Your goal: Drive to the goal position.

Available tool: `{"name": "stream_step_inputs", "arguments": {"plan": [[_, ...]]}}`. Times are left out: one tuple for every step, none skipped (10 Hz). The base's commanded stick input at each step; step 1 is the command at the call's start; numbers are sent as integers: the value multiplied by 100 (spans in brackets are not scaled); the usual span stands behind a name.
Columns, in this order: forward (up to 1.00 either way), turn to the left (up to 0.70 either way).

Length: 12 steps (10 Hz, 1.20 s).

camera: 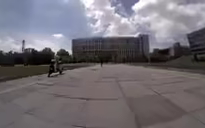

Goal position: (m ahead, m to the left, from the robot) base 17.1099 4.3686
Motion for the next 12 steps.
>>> {"name": "stream_step_inputs", "arguments": {"plan": [[70, 0], [70, 0], [70, 0], [70, 0], [70, 0], [70, 0], [70, 0], [70, 0], [70, 0], [70, 0], [70, 0], [70, 0]]}}
